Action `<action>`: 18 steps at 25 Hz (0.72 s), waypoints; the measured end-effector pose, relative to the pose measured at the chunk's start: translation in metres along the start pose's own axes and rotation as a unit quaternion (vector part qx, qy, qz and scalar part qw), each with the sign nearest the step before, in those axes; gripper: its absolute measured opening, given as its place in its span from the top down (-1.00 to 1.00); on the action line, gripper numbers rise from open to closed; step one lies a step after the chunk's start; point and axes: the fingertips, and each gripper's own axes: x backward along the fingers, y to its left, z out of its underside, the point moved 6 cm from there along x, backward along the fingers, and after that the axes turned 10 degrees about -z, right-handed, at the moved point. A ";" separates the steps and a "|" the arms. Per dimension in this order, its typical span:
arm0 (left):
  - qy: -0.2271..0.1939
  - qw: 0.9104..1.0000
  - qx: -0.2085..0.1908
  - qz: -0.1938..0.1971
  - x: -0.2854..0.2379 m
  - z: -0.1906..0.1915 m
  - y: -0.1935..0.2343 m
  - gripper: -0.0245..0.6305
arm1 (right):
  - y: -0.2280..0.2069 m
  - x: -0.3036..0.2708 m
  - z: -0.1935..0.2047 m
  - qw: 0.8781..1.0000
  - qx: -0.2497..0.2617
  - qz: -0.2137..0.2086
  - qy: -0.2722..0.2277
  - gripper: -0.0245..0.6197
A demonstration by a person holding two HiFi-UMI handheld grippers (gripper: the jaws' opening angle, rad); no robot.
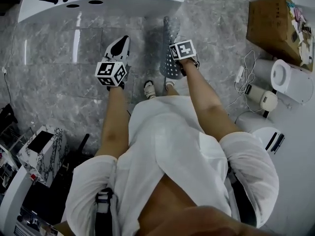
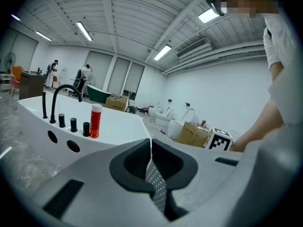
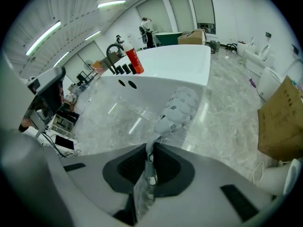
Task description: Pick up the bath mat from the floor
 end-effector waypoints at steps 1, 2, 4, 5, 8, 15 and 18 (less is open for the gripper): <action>-0.002 1.000 -0.001 -0.002 0.005 -0.005 0.001 0.87 | 0.002 0.011 0.000 1.000 0.001 0.002 -0.004 0.74; -0.003 1.000 -0.002 -0.004 0.011 -0.009 0.001 0.87 | 0.003 0.023 0.000 1.000 0.001 0.005 -0.009 0.74; -0.001 1.000 -0.003 -0.010 0.021 -0.014 0.003 0.87 | 0.005 0.047 0.004 1.000 -0.001 0.012 -0.019 0.75; 0.001 1.000 -0.004 -0.013 0.026 -0.016 0.004 0.87 | 0.006 0.059 0.006 1.000 -0.001 0.016 -0.026 0.75; 0.010 1.000 0.001 -0.020 0.039 -0.022 0.008 0.87 | 0.010 0.097 0.011 0.998 -0.005 0.023 -0.053 0.76; 0.011 1.000 -0.007 -0.013 0.059 -0.032 0.004 0.87 | 0.023 0.162 0.021 0.995 -0.005 0.025 -0.095 0.76; 0.014 1.000 -0.009 -0.020 0.065 -0.036 0.004 0.87 | 0.028 0.179 0.025 0.994 -0.008 0.020 -0.107 0.76</action>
